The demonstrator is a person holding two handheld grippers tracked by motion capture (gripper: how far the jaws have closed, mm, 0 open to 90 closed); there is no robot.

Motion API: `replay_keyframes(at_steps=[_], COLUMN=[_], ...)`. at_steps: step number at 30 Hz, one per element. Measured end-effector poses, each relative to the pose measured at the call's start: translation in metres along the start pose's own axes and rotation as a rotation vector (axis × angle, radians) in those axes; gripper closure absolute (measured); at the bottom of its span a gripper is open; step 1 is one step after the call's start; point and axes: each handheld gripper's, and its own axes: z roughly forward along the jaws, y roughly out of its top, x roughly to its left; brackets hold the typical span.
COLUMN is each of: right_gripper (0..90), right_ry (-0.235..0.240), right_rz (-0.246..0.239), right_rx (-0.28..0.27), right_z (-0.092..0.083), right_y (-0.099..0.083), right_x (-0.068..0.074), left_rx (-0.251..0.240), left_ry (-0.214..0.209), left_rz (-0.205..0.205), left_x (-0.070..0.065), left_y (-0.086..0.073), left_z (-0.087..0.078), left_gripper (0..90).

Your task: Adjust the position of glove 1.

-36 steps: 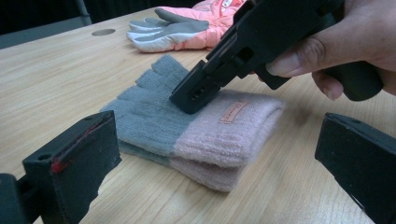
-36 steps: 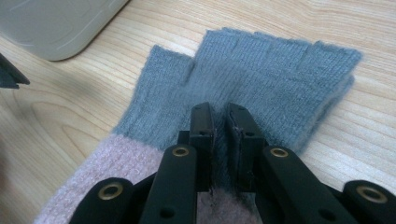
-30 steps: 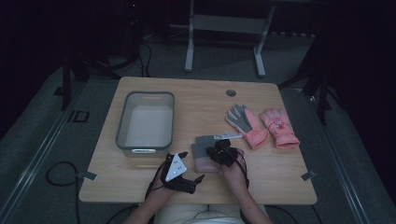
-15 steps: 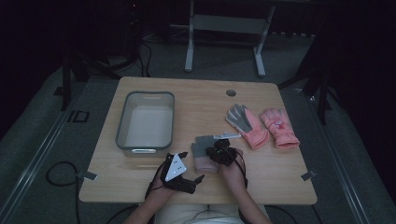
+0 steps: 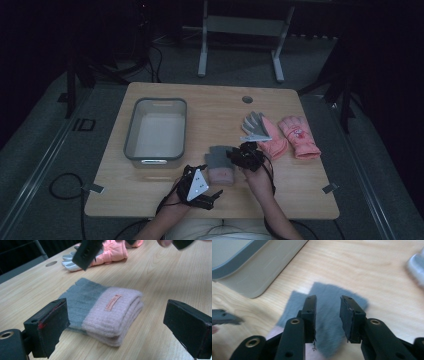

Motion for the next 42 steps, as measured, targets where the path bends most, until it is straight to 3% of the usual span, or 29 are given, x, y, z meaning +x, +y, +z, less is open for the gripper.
replay_keyframes(at_steps=[1, 3, 4, 7, 10, 12, 14, 15, 18, 20, 25, 29, 30, 32, 34, 36, 40, 41, 42], right_gripper=[64.3, 62.8, 61.9, 59.5, 58.7, 56.1, 53.3, 51.7, 47.0, 44.6, 39.6, 38.3, 38.3, 39.2, 41.2, 46.2, 70.2, 70.2, 71.5], right_ry=[0.004, 0.017, 0.021, 0.034, 0.044, 0.026, 0.019, 0.015, 0.007, 0.004, 0.009, -0.003, -0.003, 0.026, 0.017, 0.030, 0.105, 0.105, 0.127], right_rz=[-0.014, -0.019, -0.019, 0.002, 0.020, 0.026, 0.037, 0.040, 0.063, 0.077, 0.074, 0.088, 0.082, 0.085, 0.060, 0.043, 0.059, 0.059, 0.060], right_rx=[0.003, 0.006, 0.013, 0.033, 0.057, 0.075, 0.092, 0.102, 0.119, 0.123, 0.148, 0.170, 0.169, 0.180, 0.180, 0.174, 0.196, 0.196, 0.192], right_z=[-0.002, -0.004, -0.004, -0.001, 0.010, 0.020, 0.030, 0.034, 0.043, 0.047, 0.057, 0.061, 0.061, 0.061, 0.062, 0.064, 0.067, 0.067, 0.068], right_y=[0.003, 0.008, 0.011, 0.018, 0.021, 0.019, 0.016, 0.015, 0.010, 0.008, 0.002, 0.000, -0.001, 0.000, 0.000, 0.000, 0.002, 0.002, 0.003], right_x=[-0.004, -0.012, -0.016, -0.028, -0.034, -0.037, -0.038, -0.039, -0.041, -0.041, -0.038, -0.037, -0.036, -0.035, -0.031, -0.029, -0.027, -0.027, -0.026], left_rx=[0.024, 0.068, 0.068, 0.046, 0.089, 0.125, 0.142, 0.152, 0.182, 0.197, 0.208, 0.227, 0.231, 0.227, 0.233, 0.238, 0.258, 0.258, 0.255], left_ry=[-0.023, -0.026, -0.056, -0.094, -0.130, -0.151, -0.162, -0.183, -0.188, -0.170, -0.150, -0.132, -0.102, -0.090, -0.059, -0.055, -0.083, -0.083, -0.097], left_rz=[0.003, 0.033, 0.051, 0.067, 0.097, 0.148, 0.177, 0.186, 0.220, 0.249, 0.258, 0.291, 0.356, 0.371, 0.399, 0.381, 0.334, 0.334, 0.306], left_x=[0.001, 0.001, 0.002, 0.008, 0.009, 0.006, 0.003, 0.003, 0.005, 0.004, 0.005, 0.004, -0.001, -0.002, -0.003, -0.002, 0.004, 0.004, 0.007], left_y=[0.004, 0.010, 0.012, 0.015, 0.017, 0.018, 0.019, 0.019, 0.017, 0.013, 0.009, 0.010, 0.008, 0.007, 0.006, 0.008, 0.013, 0.013, 0.013], left_z=[0.001, 0.003, 0.004, 0.007, 0.017, 0.024, 0.028, 0.030, 0.034, 0.036, 0.038, 0.039, 0.040, 0.039, 0.039, 0.040, 0.039, 0.039, 0.039], left_gripper=[5.6, 5.7, 6.1, 5.3, 2.6, 3.3, 6.0, 11.5, 22.0, 26.2, 37.1, 42.2, 42.2, 44.5, 52.3, 56.7, 65.8, 67.1, 67.1])
